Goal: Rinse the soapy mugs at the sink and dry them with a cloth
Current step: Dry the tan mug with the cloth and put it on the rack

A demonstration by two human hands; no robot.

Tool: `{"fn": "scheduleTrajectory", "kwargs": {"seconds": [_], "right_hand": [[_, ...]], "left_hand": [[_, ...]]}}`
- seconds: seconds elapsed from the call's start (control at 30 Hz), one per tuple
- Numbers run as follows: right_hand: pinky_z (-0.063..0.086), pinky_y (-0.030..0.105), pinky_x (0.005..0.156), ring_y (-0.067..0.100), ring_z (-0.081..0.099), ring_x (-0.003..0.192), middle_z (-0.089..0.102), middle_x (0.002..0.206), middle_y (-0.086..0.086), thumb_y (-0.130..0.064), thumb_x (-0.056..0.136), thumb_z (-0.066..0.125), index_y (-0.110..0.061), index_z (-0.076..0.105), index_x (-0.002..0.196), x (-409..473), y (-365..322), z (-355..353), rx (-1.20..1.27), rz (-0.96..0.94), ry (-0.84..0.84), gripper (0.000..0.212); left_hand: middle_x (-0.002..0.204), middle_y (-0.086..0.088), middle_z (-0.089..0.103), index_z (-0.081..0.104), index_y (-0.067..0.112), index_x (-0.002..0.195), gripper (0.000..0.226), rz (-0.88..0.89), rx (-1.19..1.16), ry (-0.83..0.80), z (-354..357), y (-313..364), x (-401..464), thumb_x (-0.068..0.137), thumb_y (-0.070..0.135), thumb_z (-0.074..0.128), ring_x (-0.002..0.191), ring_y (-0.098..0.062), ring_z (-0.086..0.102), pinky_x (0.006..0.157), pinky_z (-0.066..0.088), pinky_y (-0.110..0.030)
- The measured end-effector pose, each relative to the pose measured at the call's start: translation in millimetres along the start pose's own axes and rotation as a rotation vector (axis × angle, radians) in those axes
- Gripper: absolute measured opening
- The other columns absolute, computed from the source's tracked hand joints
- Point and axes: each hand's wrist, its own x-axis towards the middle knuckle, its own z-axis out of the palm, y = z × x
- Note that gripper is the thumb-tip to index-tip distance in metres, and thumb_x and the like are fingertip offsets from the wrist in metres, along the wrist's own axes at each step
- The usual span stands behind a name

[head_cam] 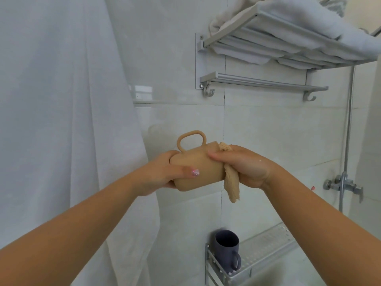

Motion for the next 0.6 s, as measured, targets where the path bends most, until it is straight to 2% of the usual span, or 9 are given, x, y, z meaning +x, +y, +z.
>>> {"fn": "scheduleTrajectory", "kwargs": {"seconds": [0.13, 0.2, 0.27, 0.33, 0.4, 0.47, 0.5, 0.53, 0.6], "right_hand": [[0.046, 0.043, 0.104, 0.027, 0.062, 0.114, 0.066, 0.12, 0.015, -0.032, 0.087, 0.061, -0.002, 0.061, 0.122, 3, 1, 0, 0.099, -0.023, 0.088, 0.047], [0.047, 0.04, 0.102, 0.027, 0.063, 0.113, 0.067, 0.119, 0.015, -0.031, 0.085, 0.058, -0.001, 0.061, 0.122, 0, 0, -4, 0.117, -0.02, 0.09, 0.047], [0.049, 0.038, 0.099, 0.027, 0.063, 0.113, 0.067, 0.119, 0.016, -0.027, 0.088, 0.062, 0.0, 0.059, 0.124, -5, -2, -9, 0.106, -0.007, -0.002, 0.045], [0.054, 0.03, 0.087, 0.021, 0.067, 0.103, 0.07, 0.11, 0.011, -0.022, 0.087, 0.059, 0.001, 0.059, 0.123, -12, -6, -13, 0.068, 0.005, -0.103, 0.042], [0.054, 0.02, 0.066, 0.011, 0.069, 0.08, 0.073, 0.09, 0.002, -0.017, 0.089, 0.056, -0.002, 0.062, 0.114, -18, -17, -14, 0.043, 0.015, -0.2, 0.03], [0.052, 0.017, 0.059, 0.007, 0.068, 0.071, 0.073, 0.084, -0.002, -0.013, 0.093, 0.048, -0.009, 0.067, 0.107, -22, -29, -10, -0.009, -0.001, -0.303, 0.023], [0.052, 0.016, 0.06, 0.006, 0.068, 0.071, 0.073, 0.084, -0.003, -0.008, 0.095, 0.042, -0.01, 0.068, 0.104, -23, -34, -7, -0.031, -0.005, -0.362, 0.027], [0.052, 0.015, 0.061, 0.005, 0.068, 0.071, 0.074, 0.081, -0.005, -0.003, 0.097, 0.037, -0.01, 0.068, 0.102, -24, -39, -3, -0.043, -0.001, -0.436, 0.033], [0.051, 0.013, 0.063, 0.003, 0.067, 0.068, 0.073, 0.077, -0.008, 0.003, 0.097, 0.031, -0.014, 0.072, 0.097, -25, -45, 1, -0.067, 0.009, -0.542, 0.045]], "left_hand": [[0.113, 0.0, 0.061, 0.049, 0.028, 0.113, 0.074, 0.129, 0.178, 0.221, 12, 5, -2, 0.054, 0.025, 0.094, 0.098, -0.012, 0.064, 0.075, 0.059, -0.026], [0.114, 0.001, 0.06, 0.048, 0.028, 0.115, 0.074, 0.163, 0.232, 0.257, 17, 5, -2, 0.057, 0.028, 0.094, 0.099, -0.011, 0.064, 0.076, 0.058, -0.027], [0.118, 0.001, 0.062, 0.051, 0.028, 0.12, 0.082, 0.067, 0.226, 0.148, 11, 8, -5, 0.05, 0.041, 0.091, 0.105, -0.015, 0.064, 0.087, 0.057, -0.036], [0.125, -0.005, 0.063, 0.056, 0.026, 0.127, 0.087, -0.086, 0.05, -0.067, -3, 16, -11, 0.048, 0.043, 0.086, 0.112, -0.024, 0.063, 0.096, 0.053, -0.047], [0.118, -0.013, 0.066, 0.064, 0.014, 0.123, 0.091, -0.182, -0.175, -0.213, -15, 21, -13, 0.04, 0.036, 0.093, 0.105, -0.031, 0.064, 0.088, 0.056, -0.049], [0.105, -0.017, 0.07, 0.07, 0.006, 0.108, 0.085, -0.226, -0.285, -0.294, -19, 22, -13, 0.031, 0.031, 0.097, 0.091, -0.031, 0.069, 0.076, 0.06, -0.046], [0.107, -0.02, 0.069, 0.067, 0.003, 0.112, 0.085, -0.247, -0.289, -0.368, -18, 21, -12, 0.036, 0.031, 0.095, 0.093, -0.034, 0.07, 0.078, 0.059, -0.046], [0.116, -0.024, 0.065, 0.059, 0.0, 0.123, 0.09, -0.248, -0.252, -0.459, -16, 20, -12, 0.046, 0.033, 0.093, 0.099, -0.038, 0.067, 0.087, 0.055, -0.049], [0.128, -0.028, 0.053, 0.041, -0.004, 0.139, 0.109, -0.222, -0.153, -0.539, -12, 15, -10, 0.052, 0.041, 0.09, 0.111, -0.043, 0.057, 0.105, 0.039, -0.059]]}}
